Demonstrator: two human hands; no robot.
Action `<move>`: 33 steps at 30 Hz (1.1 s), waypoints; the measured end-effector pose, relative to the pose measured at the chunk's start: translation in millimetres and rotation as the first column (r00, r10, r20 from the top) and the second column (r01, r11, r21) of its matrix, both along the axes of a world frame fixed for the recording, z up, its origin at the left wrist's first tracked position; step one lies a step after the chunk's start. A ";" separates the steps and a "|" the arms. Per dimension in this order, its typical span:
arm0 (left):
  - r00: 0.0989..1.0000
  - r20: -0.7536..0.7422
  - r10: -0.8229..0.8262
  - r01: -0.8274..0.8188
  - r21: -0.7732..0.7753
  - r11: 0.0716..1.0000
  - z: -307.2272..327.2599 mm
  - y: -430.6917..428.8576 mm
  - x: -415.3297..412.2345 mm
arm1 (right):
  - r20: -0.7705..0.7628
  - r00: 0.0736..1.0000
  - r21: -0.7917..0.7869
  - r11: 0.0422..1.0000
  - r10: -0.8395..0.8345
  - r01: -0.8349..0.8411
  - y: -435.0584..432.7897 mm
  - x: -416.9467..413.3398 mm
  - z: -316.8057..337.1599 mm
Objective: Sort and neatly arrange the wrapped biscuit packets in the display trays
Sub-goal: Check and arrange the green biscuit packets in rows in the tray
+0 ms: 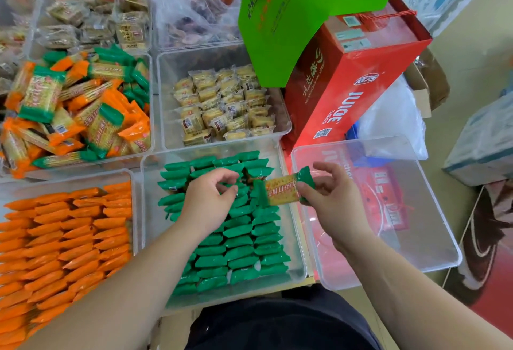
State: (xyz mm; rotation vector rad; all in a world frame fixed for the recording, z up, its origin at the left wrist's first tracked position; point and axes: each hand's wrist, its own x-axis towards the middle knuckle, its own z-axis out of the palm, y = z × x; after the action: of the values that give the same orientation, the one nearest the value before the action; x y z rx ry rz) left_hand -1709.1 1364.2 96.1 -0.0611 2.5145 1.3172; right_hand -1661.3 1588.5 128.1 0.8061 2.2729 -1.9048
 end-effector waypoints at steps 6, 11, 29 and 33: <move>0.960 -0.115 -0.256 0.205 -0.336 0.919 -41.5 14.3 -43.9 | -0.175 0.943 0.447 0.876 0.282 -0.179 1.1 -16.3 -4.2; 0.922 -0.140 -0.360 0.265 -0.450 0.853 -58.7 32.8 -53.2 | -0.180 0.828 0.657 0.692 0.531 -0.301 1.6 -15.0 -21.6; 0.975 -0.222 0.027 -0.061 -0.147 0.987 -2.1 5.6 -46.2 | 0.134 0.614 0.910 0.149 0.778 -0.387 -20.2 -44.6 -67.5; 0.958 -0.195 0.212 -0.216 0.000 0.976 15.3 -13.8 -25.6 | 0.210 0.640 0.934 0.043 0.739 -0.356 -30.8 -52.7 -71.9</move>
State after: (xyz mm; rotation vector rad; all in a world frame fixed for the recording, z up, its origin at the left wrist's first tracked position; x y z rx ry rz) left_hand -1734.7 1350.4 111.4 -0.2269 2.7515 1.4405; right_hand -1714.0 1557.7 56.2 -0.5947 3.0989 -0.1367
